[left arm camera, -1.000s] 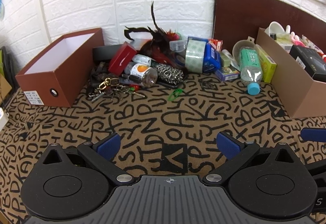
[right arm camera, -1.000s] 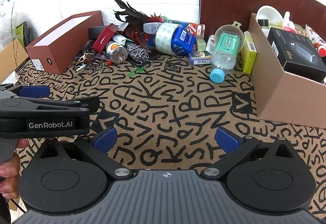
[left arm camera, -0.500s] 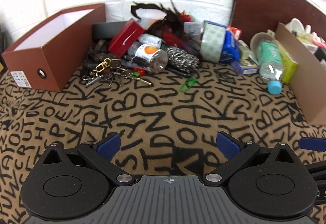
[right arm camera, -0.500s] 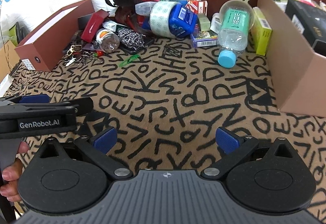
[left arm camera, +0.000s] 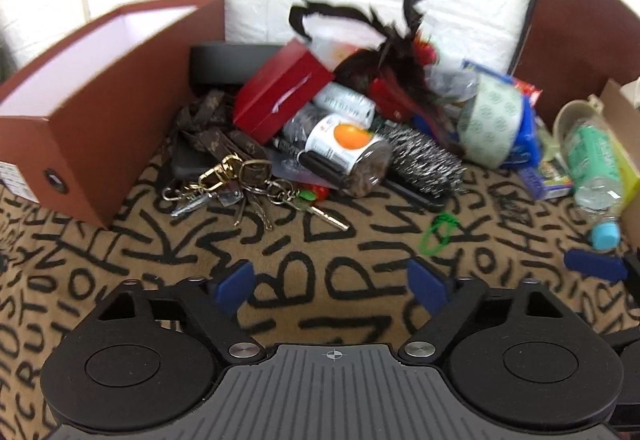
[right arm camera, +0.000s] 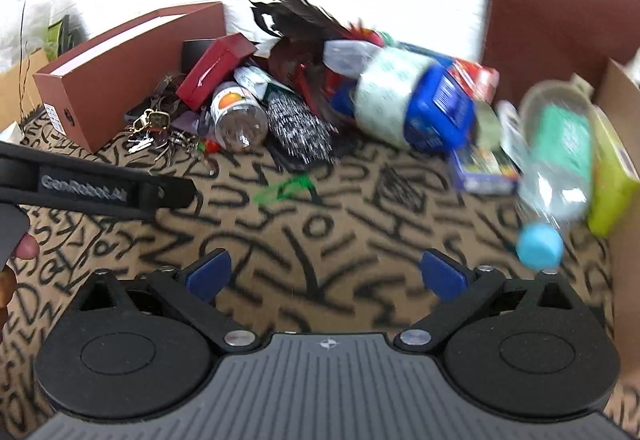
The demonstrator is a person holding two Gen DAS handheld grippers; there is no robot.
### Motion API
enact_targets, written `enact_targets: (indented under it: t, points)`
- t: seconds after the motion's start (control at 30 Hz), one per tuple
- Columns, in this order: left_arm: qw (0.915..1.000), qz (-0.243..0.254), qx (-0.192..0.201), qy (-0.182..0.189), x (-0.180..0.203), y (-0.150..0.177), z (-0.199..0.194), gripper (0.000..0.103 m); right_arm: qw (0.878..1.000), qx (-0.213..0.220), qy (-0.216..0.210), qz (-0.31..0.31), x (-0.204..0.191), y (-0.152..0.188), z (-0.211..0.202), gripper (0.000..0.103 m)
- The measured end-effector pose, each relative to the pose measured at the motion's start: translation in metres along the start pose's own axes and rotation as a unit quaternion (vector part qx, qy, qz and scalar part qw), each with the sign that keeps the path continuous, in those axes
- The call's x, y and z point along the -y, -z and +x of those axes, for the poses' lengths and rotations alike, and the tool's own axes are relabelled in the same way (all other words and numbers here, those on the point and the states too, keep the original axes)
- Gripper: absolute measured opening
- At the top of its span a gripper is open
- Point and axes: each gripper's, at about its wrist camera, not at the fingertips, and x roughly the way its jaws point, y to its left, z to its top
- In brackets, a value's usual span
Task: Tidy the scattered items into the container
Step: 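Move both tools toward the pile of clutter on the mat, then grasp the steel wool scrubber with the right gripper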
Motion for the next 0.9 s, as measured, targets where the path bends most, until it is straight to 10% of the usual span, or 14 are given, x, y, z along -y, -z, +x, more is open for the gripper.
enact_targets:
  t: [0.2,0.63,0.8,0.9]
  points:
    - [0.9995,0.026,0.000,0.019,0.008,-0.011,0.025,0.069,1.000,0.004,-0.021,-0.023,0.000,-0.016,0.036,0.092]
    - [0.9997,-0.014,0.017,0.004,0.002,-0.047,0.064,0.073,0.997,0.017,-0.049,-0.057,0.007,-0.054,0.097,0.096]
    - [0.9997,0.001,0.016,0.017,0.000,-0.048,0.062,0.048,0.995,0.029,-0.075,-0.054,0.010,-0.057,0.104,0.082]
    - [0.9986,0.017,0.006,0.051,0.008,-0.042,0.054,0.009,0.993,0.026,-0.072,-0.084,-0.001,-0.052,0.094,0.077]
